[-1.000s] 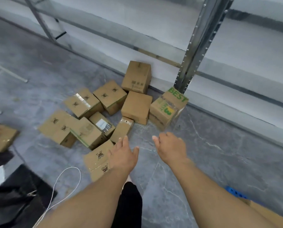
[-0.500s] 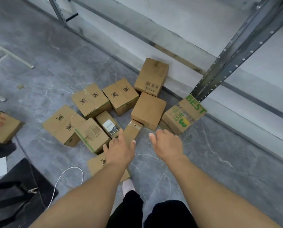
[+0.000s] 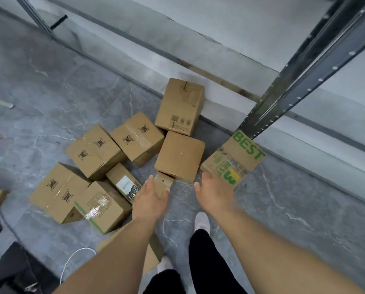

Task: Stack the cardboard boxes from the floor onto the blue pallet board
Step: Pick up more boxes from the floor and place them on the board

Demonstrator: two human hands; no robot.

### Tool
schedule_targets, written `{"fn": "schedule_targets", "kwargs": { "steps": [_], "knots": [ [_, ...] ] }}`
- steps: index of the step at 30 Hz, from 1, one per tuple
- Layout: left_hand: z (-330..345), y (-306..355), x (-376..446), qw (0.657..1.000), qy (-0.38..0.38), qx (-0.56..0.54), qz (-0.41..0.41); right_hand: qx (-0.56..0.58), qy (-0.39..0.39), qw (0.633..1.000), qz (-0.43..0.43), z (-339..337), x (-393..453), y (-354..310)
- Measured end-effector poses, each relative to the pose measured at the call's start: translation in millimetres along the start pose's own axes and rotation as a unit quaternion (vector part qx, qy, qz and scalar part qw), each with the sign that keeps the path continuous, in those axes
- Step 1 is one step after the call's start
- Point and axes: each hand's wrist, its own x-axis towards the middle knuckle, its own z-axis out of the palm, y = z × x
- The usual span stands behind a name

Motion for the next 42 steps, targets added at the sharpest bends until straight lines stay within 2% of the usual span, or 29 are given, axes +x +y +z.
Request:
{"fn": "schedule_targets", "kwargs": {
  "steps": [5,8,14,25,29,36,42],
  "knots": [
    [22.3,11.8,60.3,0.999,-0.030,-0.026,-0.018,0.000,-0.017,1.000,0.022,23.3,52.8,12.8],
    [38.8,9.2,94.0,0.998,-0.046,-0.040,-0.032,0.021,-0.059,0.996,0.055,49.1,80.8,18.0],
    [81.6,-21.4,186.6,0.997,-0.074,-0.004,-0.031,0.065,-0.108,0.985,0.117,121.8,153.0,25.7],
    [167.9,-69.8,317.3,0.996,-0.063,-0.024,-0.052,0.109,-0.165,0.958,0.209,261.3,236.3,54.9],
    [190.6,-81.9,354.2,0.995,-0.064,-0.050,-0.062,0.091,-0.172,0.959,0.206,299.4,260.1,64.6],
    [218.4,-96.7,391.7,0.988,-0.056,-0.084,-0.120,0.181,-0.176,0.932,0.261,329.2,288.9,70.5],
    [202.7,-98.0,384.5,0.983,-0.046,-0.110,-0.143,0.257,-0.138,0.906,0.306,314.3,278.6,63.8]
  ]
}}
